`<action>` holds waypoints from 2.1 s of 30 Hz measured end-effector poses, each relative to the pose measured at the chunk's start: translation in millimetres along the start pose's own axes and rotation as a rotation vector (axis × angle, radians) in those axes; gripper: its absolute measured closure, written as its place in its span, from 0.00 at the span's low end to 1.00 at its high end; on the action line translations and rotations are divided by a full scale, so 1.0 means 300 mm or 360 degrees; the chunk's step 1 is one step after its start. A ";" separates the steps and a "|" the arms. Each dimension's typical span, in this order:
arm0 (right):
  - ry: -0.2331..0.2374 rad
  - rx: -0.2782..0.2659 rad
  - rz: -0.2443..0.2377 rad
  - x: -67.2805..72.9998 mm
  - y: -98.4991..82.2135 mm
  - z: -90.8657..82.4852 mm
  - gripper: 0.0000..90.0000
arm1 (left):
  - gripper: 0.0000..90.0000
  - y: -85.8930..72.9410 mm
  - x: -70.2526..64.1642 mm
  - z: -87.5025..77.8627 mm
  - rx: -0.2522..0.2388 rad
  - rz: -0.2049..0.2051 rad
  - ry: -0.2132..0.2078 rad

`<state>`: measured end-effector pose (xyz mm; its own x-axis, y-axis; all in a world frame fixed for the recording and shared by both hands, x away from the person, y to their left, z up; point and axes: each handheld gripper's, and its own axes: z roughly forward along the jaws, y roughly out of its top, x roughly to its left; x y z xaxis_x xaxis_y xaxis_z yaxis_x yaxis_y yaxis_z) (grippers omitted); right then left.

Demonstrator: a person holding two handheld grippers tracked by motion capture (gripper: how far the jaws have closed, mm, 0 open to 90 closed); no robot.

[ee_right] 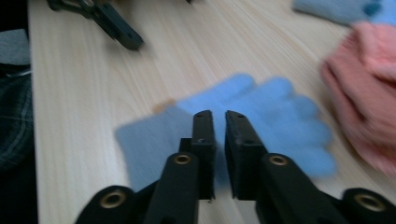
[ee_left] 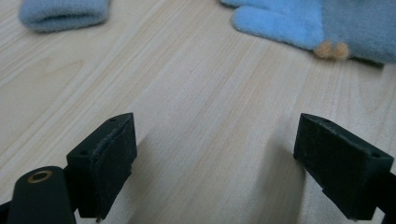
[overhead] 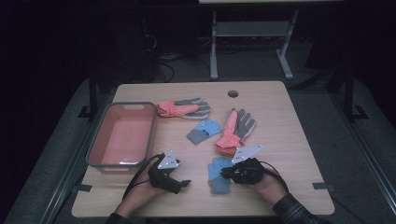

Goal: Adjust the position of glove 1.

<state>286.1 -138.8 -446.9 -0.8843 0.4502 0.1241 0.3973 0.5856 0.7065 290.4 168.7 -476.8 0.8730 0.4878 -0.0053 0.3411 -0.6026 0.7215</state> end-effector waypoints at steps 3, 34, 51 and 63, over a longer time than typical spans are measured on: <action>0.0007 0.0051 0.0013 -0.021 -0.034 -0.011 0.97 | 0.14 0.000 0.000 0.000 0.0001 0.0001 0.0000; -0.0171 0.0011 0.0054 -0.083 -0.098 -0.057 0.33 | 0.41 0.151 0.029 0.041 0.0089 -0.0085 0.0073; -0.0266 0.0078 0.0160 -0.156 -0.174 -0.111 0.29 | 0.81 0.312 0.195 0.134 0.0046 -0.0141 0.0185; -0.0252 0.0074 0.0160 -0.156 -0.173 -0.112 0.30 | 0.73 0.387 0.320 0.249 0.0027 -0.0133 0.0163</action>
<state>298.5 -212.8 -465.9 -0.7915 0.6060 0.0788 0.4957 0.5612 0.6628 439.9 98.3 -445.2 0.8014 0.5980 0.0063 0.4178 -0.5675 0.7095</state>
